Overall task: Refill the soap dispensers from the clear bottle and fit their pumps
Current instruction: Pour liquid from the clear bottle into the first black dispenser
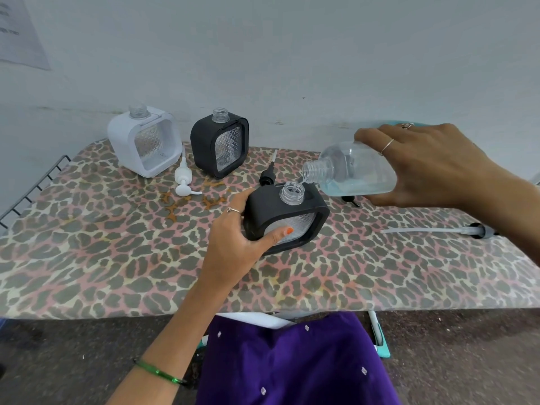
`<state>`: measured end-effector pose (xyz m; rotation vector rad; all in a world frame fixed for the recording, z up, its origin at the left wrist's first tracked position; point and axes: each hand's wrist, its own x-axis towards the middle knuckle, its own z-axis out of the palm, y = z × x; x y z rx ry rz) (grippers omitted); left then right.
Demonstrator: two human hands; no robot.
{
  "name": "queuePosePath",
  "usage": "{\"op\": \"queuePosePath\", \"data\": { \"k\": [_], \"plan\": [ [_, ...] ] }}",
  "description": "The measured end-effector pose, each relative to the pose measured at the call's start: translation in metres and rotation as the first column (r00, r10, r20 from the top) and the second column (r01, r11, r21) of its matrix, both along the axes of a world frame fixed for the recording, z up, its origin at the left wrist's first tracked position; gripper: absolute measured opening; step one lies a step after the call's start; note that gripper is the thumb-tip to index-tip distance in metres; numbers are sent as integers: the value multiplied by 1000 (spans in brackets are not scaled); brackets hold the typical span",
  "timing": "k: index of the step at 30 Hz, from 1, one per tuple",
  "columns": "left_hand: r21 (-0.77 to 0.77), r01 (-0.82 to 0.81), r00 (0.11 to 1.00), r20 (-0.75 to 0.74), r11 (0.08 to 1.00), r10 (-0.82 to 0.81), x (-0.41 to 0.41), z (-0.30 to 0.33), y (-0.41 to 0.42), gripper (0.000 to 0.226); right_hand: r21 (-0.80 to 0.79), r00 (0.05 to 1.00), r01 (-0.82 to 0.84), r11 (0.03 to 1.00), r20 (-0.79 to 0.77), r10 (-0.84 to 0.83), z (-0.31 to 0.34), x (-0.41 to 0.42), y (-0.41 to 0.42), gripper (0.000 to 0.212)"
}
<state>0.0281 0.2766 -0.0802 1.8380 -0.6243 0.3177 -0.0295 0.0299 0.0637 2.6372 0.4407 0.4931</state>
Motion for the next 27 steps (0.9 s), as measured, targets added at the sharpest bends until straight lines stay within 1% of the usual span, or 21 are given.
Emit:
{"op": "queuePosePath", "data": {
  "k": [3,7,13,22,27],
  "plan": [
    [-3,-1,1000,9,1000,1,-1,1,0,71,-8,1000,9,1000,-4,-9,1,-1,0,78],
    [15,-13,1000,16,1000,13,0,0,0,68,-26,999,43,999,-21,-43,1,-1,1,81],
    [3,3,1000,6,1000,-3,0,-1,1,68,-43,997,71,997,-32,-73,2,0,3,81],
    [8,0,1000,-2,1000,0,0,0,0,68,-22,998,50,998,-45,-51,5,-1,3,79],
    [5,-1,1000,-5,1000,1,0,-1,1,68,-43,997,59,997,-40,-60,5,0,3,81]
  ]
}}
